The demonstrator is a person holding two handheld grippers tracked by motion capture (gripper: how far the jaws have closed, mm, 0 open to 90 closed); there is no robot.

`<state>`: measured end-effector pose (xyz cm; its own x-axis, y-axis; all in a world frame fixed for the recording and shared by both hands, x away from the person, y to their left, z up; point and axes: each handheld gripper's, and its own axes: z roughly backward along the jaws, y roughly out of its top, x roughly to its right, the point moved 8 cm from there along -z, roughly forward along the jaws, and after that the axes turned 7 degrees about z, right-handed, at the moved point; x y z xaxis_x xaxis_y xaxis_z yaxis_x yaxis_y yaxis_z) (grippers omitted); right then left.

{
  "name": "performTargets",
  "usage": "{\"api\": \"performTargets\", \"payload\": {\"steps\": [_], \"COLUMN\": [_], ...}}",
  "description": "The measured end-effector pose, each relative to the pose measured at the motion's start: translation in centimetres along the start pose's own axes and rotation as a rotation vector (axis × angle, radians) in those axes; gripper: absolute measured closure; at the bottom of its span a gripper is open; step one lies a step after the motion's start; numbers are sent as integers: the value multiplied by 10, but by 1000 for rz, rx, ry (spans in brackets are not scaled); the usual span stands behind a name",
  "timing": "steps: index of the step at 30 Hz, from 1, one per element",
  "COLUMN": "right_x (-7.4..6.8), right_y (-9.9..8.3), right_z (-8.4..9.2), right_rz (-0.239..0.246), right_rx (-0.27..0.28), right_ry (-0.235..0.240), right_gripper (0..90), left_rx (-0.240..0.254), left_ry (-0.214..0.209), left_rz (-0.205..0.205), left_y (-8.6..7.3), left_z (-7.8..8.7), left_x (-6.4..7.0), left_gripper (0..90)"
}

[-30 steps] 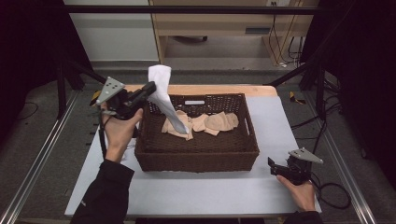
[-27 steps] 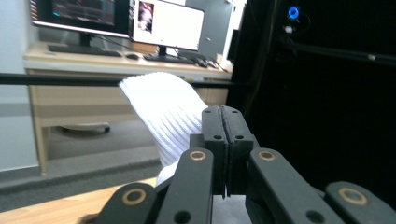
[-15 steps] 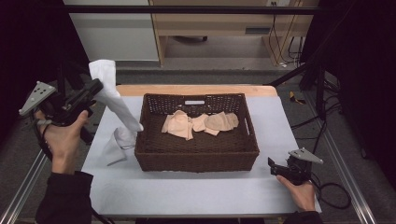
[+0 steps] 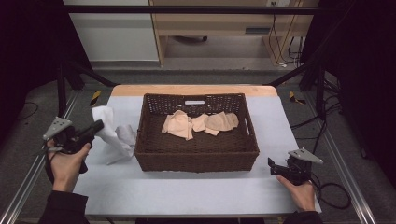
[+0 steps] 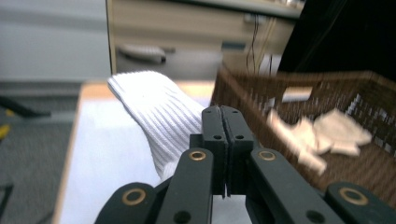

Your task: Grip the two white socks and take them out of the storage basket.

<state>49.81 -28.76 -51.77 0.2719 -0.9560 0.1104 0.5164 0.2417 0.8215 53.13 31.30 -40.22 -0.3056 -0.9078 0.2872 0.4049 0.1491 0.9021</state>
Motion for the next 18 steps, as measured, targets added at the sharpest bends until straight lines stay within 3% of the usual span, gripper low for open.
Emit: {"api": "performTargets", "payload": {"steps": [3, 7, 9, 11, 14, 18], "right_x": [0, 1, 0, 0, 1, 1], "right_y": [0, 1, 1, 1, 1, 1], "right_z": [0, 0, 0, 1, 2, 2], "right_rz": [1, -1, 1, -2, -4, -4], "right_rx": [0, 7, 6, 9, 14, 16], "right_ry": [0, 0, 2, 3, 1, 0], "right_gripper": [100, 100, 100, 100, 100, 100], "left_rx": [-90, -148, -164, -162, -109, -82], "left_ry": [17, 27, 43, 43, 44, 47], "left_rz": [-10, -19, -34, -38, -25, -34], "left_y": [-26, -49, -59, -64, -59, -55], "left_z": [-14, -28, -35, -36, -30, -18], "left_x": [-4, -7, -8, -8, -7, -4], "left_gripper": [884, 855, 753, 622, 435, 322]}}
